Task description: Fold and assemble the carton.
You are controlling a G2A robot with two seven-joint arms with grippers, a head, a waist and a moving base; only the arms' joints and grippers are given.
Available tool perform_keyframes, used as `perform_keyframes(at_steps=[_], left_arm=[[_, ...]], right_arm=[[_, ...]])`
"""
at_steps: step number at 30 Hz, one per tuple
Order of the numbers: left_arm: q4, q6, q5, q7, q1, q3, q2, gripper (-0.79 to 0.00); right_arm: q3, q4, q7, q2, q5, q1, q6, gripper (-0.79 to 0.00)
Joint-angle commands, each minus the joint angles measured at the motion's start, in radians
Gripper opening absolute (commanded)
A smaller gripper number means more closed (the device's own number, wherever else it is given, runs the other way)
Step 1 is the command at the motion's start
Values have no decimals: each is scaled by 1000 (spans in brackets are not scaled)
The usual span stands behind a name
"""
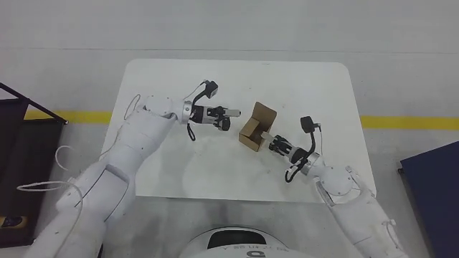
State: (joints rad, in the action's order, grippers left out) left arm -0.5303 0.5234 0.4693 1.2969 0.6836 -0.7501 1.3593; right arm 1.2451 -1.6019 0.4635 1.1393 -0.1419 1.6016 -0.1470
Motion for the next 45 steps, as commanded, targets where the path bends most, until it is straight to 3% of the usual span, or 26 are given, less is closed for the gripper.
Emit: perform_keyframes(at_steps=[1,2,4,13,20,35,40,42,45], left_arm=[[47,-24,-22,19,-19,25,12,0],[47,-24,-22,19,-19,25,12,0],[47,-24,-22,19,-19,25,12,0],[39,-23,-33,-14,-12,24,11,0],[-73,74,-34,-74,44,16,6,0],[-100,89,4,-89,47,100,64,0],[-100,98,30,-98,57,108,61,0],[-91,102,39,-102,59,106,56,0],[-83,107,48,-107,62,100,51,0]], right_arm=[[0,-16,-1,-1,-11,4,12,-191],[2,-26,-1,-2,-17,7,16,-185],[13,-56,7,-4,-16,20,26,0],[17,-63,10,-5,-11,23,28,0],[13,-55,-18,-3,-22,24,35,0],[62,-67,-37,-12,-40,63,33,0],[90,-35,-28,-11,49,48,-4,-49],[109,0,-19,-8,158,38,-41,-71],[129,62,-1,-10,176,12,-61,-126]])
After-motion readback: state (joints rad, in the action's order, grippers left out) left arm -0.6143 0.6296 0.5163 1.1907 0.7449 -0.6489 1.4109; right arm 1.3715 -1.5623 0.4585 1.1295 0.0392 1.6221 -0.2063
